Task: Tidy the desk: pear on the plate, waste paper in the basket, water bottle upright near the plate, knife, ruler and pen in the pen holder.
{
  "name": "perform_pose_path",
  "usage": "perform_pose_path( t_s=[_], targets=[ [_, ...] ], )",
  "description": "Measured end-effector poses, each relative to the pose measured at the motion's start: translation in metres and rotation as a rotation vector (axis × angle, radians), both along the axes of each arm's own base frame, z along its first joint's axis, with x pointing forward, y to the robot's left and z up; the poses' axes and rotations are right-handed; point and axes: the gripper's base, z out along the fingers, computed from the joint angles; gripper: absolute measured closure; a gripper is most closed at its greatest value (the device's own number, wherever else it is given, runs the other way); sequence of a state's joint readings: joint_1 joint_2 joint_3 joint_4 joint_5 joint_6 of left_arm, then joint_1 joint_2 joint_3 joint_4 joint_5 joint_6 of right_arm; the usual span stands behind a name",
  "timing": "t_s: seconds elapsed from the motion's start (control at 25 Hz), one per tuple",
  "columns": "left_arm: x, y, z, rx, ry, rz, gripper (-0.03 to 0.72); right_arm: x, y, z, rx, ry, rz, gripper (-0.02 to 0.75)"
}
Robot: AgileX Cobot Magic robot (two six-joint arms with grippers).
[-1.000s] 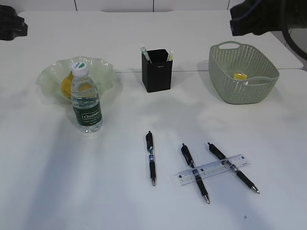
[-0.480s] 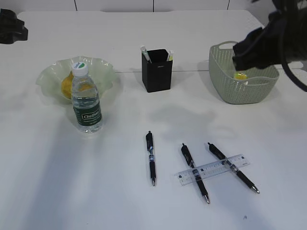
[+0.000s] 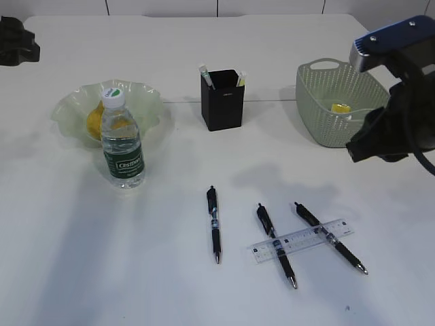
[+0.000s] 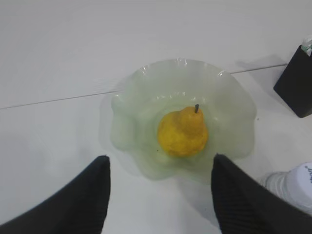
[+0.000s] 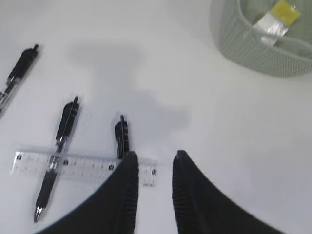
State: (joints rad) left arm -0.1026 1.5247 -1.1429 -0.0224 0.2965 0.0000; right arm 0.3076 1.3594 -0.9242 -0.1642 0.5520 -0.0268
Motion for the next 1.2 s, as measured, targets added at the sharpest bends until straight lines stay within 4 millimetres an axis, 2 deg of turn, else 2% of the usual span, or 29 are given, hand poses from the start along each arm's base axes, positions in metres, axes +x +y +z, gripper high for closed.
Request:
perform_pose_path(
  t_s=[0.24,0.64,1.2],
  targets=[
    [-0.001,0.000,-0.001,0.000,0.016,0.000,0.225,-0.008,0.001,-0.004,0.042,0.096,-0.038,0.554],
    [-0.002,0.000,-0.003,0.002,0.044,0.000,0.225,-0.030,-0.005,0.022,0.076,0.060,-0.039,0.554],
    [-0.006,0.000,-0.008,0.009,0.110,-0.002,0.225,-0.044,-0.007,0.017,0.067,0.216,-0.053,0.554]
  ],
)
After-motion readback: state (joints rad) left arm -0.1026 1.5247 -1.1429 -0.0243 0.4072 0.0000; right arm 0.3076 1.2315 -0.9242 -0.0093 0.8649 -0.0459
